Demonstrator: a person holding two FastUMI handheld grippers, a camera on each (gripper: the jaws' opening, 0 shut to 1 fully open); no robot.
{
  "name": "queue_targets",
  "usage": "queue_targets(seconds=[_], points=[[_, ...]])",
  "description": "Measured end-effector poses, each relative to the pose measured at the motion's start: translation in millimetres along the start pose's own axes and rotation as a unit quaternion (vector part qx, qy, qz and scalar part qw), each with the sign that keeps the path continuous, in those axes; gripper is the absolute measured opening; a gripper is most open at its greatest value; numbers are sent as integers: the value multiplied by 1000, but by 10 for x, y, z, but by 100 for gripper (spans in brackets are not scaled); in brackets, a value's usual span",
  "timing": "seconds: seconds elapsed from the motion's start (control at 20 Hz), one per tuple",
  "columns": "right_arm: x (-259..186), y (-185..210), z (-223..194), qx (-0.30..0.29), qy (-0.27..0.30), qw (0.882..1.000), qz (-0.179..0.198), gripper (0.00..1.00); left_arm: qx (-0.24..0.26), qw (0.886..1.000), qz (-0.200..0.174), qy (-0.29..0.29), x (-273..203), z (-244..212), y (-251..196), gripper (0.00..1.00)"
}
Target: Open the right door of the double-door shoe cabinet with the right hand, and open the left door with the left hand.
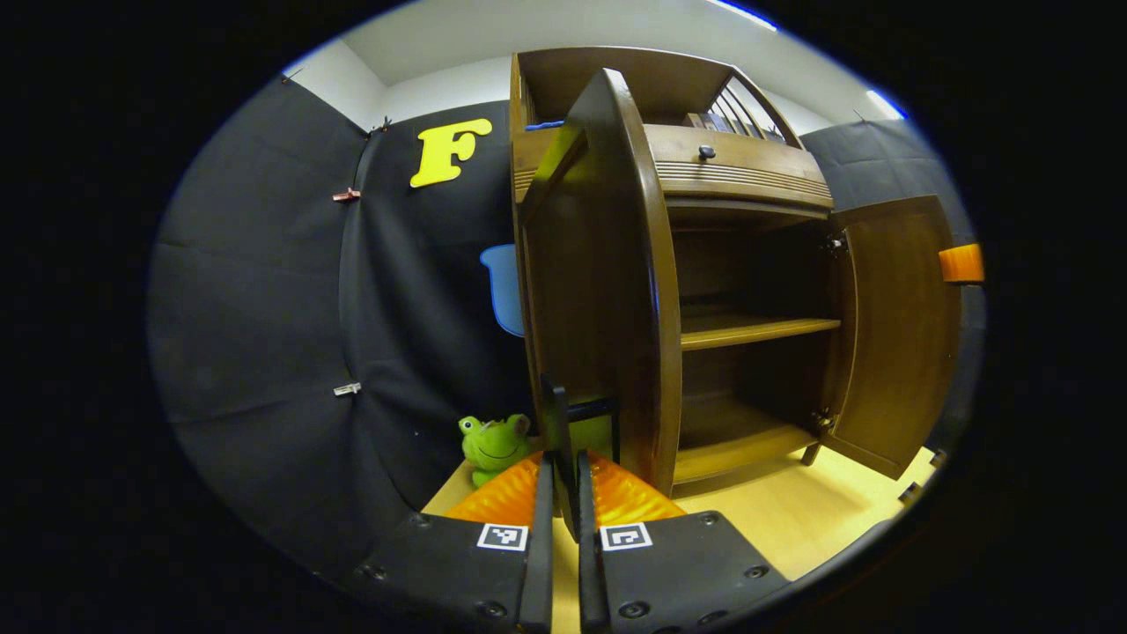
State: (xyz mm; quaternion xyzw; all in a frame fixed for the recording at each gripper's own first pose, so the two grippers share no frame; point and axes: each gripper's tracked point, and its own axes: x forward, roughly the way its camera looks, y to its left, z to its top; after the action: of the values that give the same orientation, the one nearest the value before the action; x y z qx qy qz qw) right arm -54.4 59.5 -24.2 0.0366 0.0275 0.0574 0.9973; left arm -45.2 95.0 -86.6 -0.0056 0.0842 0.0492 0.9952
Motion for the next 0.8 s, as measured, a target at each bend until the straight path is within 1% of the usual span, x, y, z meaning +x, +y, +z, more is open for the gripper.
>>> queue_targets(seconds=[0.15, 0.2, 0.25, 0.3, 0.4, 0.5, 0.55, 0.65, 0.7, 0.75, 0.8], points=[[-11, 29, -8, -3, 2, 1000, 2, 98, -19, 1000, 18, 1, 5, -24, 235, 16], [-26, 34, -13, -6, 2, 1000, 2, 98, -28, 999, 18, 0, -2, -31, 318, 5], [-37, 37, 0, -7, 2, 1000, 2, 98, -40, 999, 14, 0, -5, -50, 382, 9], [-49, 22, 6, -8, 1, 1000, 2, 98, -49, 999, 13, -2, -8, -65, 469, 8], [-42, 2, 29, -6, -2, 1000, -2, 98, -71, 997, -1, -4, -23, -67, 578, 7], [-49, -30, 18, -7, -1, 1000, -7, 99, -69, 998, -11, -4, -19, -87, 655, 8], [-45, -33, 6, -7, 1, 1000, -9, 99, -61, 998, -12, -6, -17, -89, 645, 12], [-37, -29, -17, -7, 5, 1000, -9, 100, -51, 999, -10, -5, -40, -81, 619, 12], [-34, -30, -21, -8, 4, 1000, -9, 92, -48, 999, -6, -7, -59, -72, 623, 12], [-20, -28, -11, -9, 3, 1000, -10, 98, -43, 999, -2, -7, -73, -80, 633, 12], [-14, -26, 1, -9, 2, 1000, -9, 98, -39, 999, 1, -7, -102, -93, 642, 12]])
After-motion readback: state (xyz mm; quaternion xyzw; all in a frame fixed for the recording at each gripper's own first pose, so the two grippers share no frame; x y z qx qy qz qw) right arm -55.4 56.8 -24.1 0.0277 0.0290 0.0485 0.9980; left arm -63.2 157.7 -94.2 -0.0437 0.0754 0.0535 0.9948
